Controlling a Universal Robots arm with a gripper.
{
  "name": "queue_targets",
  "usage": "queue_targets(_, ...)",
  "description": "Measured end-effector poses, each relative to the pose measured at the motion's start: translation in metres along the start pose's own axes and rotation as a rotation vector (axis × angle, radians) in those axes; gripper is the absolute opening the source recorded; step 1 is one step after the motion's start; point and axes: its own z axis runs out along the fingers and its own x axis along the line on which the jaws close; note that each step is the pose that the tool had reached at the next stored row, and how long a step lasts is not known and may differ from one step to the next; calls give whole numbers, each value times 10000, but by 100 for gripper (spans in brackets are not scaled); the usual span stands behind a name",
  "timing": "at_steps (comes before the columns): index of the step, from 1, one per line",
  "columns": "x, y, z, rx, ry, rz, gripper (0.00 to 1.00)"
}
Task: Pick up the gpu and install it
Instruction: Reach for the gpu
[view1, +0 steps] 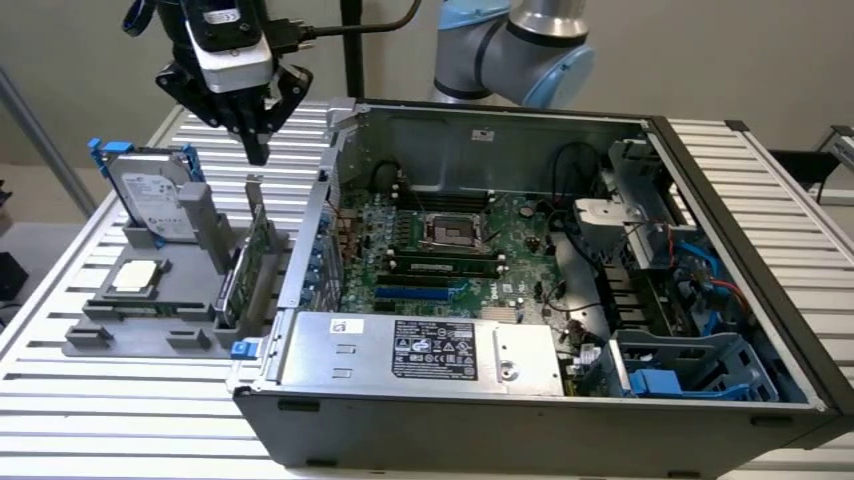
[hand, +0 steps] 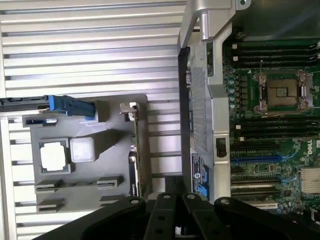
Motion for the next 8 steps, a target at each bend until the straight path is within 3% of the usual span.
queue_targets(8, 294, -86, 28, 61, 9, -1, 11)
